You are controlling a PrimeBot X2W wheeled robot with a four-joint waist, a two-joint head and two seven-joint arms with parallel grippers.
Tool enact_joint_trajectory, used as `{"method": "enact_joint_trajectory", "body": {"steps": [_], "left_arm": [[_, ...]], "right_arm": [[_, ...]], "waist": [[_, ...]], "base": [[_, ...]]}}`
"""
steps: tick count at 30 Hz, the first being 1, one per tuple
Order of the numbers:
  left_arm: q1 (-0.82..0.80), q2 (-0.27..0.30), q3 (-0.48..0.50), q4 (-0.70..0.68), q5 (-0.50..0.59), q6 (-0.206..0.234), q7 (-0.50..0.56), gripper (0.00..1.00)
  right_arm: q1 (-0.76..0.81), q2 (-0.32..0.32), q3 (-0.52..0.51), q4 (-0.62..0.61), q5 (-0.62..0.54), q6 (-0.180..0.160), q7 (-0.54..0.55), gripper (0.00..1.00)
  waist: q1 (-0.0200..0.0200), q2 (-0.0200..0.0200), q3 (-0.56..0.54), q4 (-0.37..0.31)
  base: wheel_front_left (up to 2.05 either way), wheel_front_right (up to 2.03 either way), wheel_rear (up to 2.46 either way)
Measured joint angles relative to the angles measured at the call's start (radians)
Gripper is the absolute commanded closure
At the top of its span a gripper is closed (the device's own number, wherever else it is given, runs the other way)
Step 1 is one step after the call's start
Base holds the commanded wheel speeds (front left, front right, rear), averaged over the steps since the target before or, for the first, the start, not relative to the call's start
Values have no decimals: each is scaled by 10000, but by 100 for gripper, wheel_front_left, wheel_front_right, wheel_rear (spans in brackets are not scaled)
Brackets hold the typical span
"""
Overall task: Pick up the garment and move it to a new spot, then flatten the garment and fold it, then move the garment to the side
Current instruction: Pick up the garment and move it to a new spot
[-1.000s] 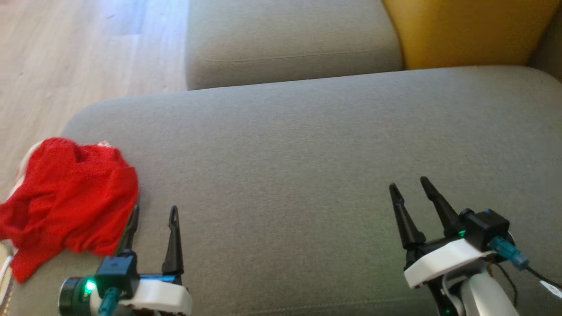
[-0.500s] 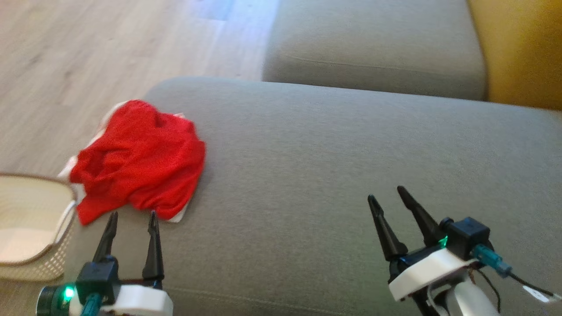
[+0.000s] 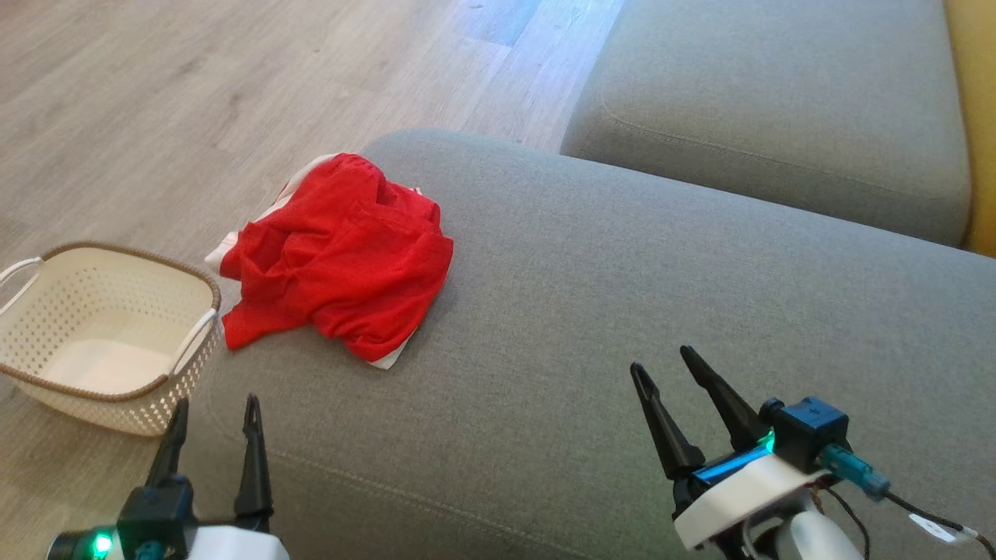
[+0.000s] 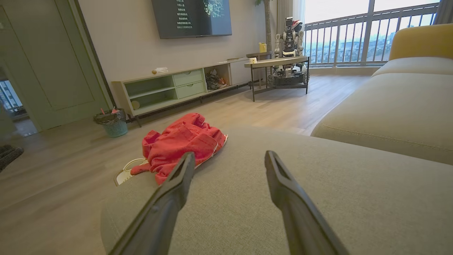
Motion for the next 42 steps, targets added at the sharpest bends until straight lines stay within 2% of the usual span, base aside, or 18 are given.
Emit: {"method": "enact_joint_trajectory", "body": {"steps": [11, 15, 20, 25, 29, 34, 37, 42], "left_arm": [[59, -13, 213, -52, -2, 61, 0, 0], [52, -73, 713, -50, -357, 84, 0, 0], [-319, 132, 905, 472, -832, -675, -15, 0], [-1822, 775, 1009, 1001, -1306, -1517, 25, 0], [-3314, 1290, 880, 1812, -1902, -2023, 945, 0], [-5005, 2171, 251, 3101, -2433, -2207, 2345, 0], [-5590, 2477, -54, 3661, -2694, -2211, 2821, 0], [-6725, 3367, -1517, 4690, -2857, -2286, 3421, 0]], "right_arm": [[-1, 0, 52, 128, 71, 0, 0, 0], [-1, 2, 31, 100, 33, 0, 0, 0], [-12, 0, -58, 67, -349, 0, 0, 0], [-304, -4, -247, -146, -890, 0, 0, 0], [-918, -23, -407, -466, -1331, 0, -2, 0], [-1463, -35, -462, -861, -1651, 0, 15, 0], [-1620, -59, -476, -1009, -1716, 0, 31, 0], [-1893, -104, -468, -1269, -1822, 0, 138, 0]], "waist": [[0, 0, -51, -71], [0, 0, 52, -224], [0, 0, 403, -525], [2, 0, 1144, -819], [3, 0, 1870, -1045], [4, 0, 2780, -1327], [4, 0, 3101, -1451], [4, -1, 3727, -1791]], "base": [[0, 0, 0], [0, 0, 0], [0, 0, 0], [0, 0, 0], [0, 0, 0], [0, 0, 0], [0, 0, 0], [0, 0, 0]]}}
